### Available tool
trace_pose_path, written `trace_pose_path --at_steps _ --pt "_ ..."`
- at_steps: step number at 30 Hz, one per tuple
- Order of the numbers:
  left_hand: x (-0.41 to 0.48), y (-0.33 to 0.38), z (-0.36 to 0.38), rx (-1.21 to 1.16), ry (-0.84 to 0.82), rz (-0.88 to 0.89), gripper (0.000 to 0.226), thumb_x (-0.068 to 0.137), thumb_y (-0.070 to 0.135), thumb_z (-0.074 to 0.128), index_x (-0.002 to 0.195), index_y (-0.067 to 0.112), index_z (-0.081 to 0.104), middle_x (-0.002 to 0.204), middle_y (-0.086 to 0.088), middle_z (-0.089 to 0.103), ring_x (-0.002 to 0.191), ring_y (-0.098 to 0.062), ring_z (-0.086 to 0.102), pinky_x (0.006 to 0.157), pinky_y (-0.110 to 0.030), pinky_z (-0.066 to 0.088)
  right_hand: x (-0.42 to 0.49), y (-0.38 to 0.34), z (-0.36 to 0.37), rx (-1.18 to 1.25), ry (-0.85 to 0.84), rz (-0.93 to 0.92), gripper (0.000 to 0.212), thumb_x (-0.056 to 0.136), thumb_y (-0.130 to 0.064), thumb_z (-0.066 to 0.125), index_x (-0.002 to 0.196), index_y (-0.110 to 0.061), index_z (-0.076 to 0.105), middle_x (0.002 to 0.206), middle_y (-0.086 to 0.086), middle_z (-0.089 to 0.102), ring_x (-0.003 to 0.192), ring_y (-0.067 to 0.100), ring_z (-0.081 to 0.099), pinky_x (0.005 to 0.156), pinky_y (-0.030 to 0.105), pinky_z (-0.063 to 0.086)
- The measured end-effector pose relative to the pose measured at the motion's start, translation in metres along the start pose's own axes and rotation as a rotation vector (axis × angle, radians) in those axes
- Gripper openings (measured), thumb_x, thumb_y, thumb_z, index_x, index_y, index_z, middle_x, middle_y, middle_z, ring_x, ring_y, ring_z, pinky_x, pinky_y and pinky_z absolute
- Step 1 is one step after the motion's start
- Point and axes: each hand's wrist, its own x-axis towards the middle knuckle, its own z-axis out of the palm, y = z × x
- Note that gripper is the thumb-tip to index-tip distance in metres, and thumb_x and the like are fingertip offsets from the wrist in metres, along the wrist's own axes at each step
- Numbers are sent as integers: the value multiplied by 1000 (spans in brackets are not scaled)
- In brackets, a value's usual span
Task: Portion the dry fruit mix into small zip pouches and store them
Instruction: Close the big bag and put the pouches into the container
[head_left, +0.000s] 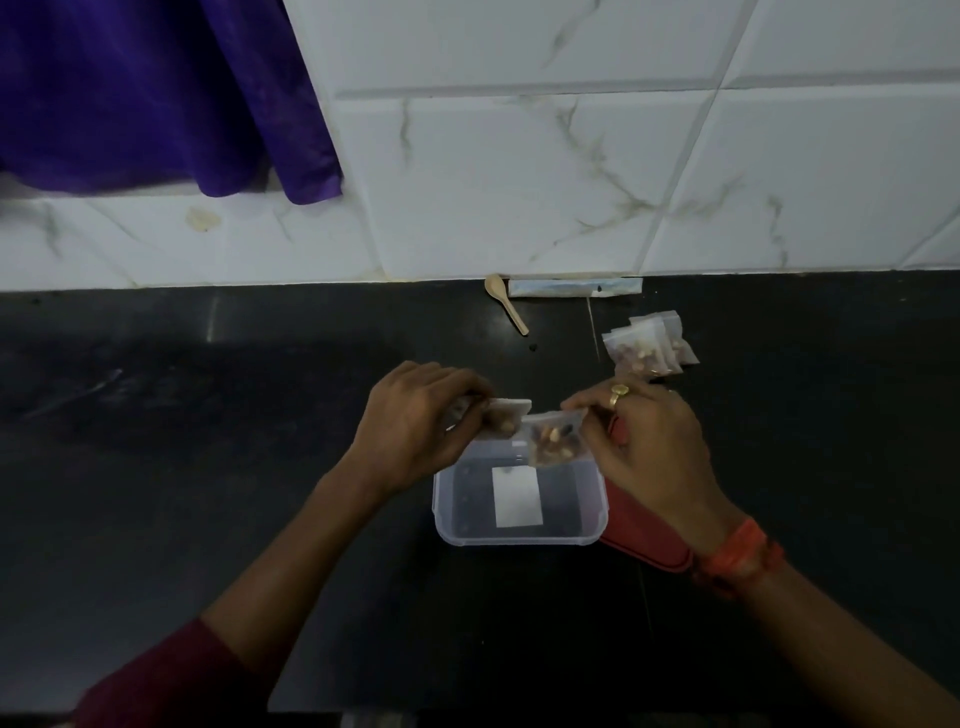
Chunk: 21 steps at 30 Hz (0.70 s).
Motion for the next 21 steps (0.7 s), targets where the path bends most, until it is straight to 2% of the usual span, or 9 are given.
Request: trace_pose_path --at_steps 2,4,6,8,10,13,15,18,21 --pt "-11 3 4 -16 -37 -38 16 92 33 61 101 24 71 90 11 72 76 -8 64 79 -33 50 -9 1 11 -5 -72 1 24 85 -25 56 96 -22 78 92 -7 71 83 8 64 80 15 48" --pt "-22 2 12 18 -77 -79 18 90 37 58 98 27 71 87 12 70 80 -10 62 88 -39 46 -15 7 23 -39 -145 -30 24 84 -25 57 95 -22 78 91 -7 73 86 9 65 89 33 53" --pt "-31 0 21 102 -137 -121 25 89 45 53 96 29 71 86 13 68 92 -13 60 99 -47 38 -19 15 32 -93 -206 -101 24 86 -22 56 95 -22 78 91 -8 74 88 7 67 107 39 43" --pt "-36 -2 28 165 -217 -150 33 87 51 48 93 30 72 87 10 68 102 -16 59 105 -53 30 -22 22 38 -142 -245 -176 19 84 -10 66 94 -21 78 91 -9 75 87 2 66 116 40 34" --pt "-37 -4 33 208 -275 -157 36 86 53 45 91 30 72 86 10 68 104 -17 59 107 -54 27 -23 28 42 -192 -262 -222 21 82 -4 70 94 -20 78 91 -9 75 85 1 66 120 42 30" --pt "-37 -6 39 259 -289 -143 35 88 53 45 88 31 73 85 12 69 102 -17 59 105 -54 28 -19 36 45 -212 -238 -246 19 84 -4 68 93 -17 78 88 -8 74 83 2 65 125 34 17" --pt "-36 -7 42 311 -262 -118 32 91 52 52 87 30 74 87 11 69 98 -19 58 101 -52 32 -14 37 45 -207 -208 -258 17 85 -8 65 93 -16 78 86 -6 73 79 4 65 124 31 17" --pt "-34 -8 45 380 -210 -104 27 89 50 60 86 27 75 91 4 66 90 -21 56 94 -47 34 -9 35 42 -293 -197 -286 16 88 -17 62 91 -17 78 84 -5 73 77 8 68 123 39 20" --pt "-31 -11 47 399 -195 -110 19 83 45 71 85 27 75 92 1 65 87 -22 56 91 -43 31 -9 32 38 -503 -177 -254 20 89 -31 59 88 -26 79 82 -8 74 81 12 67 117 47 19"
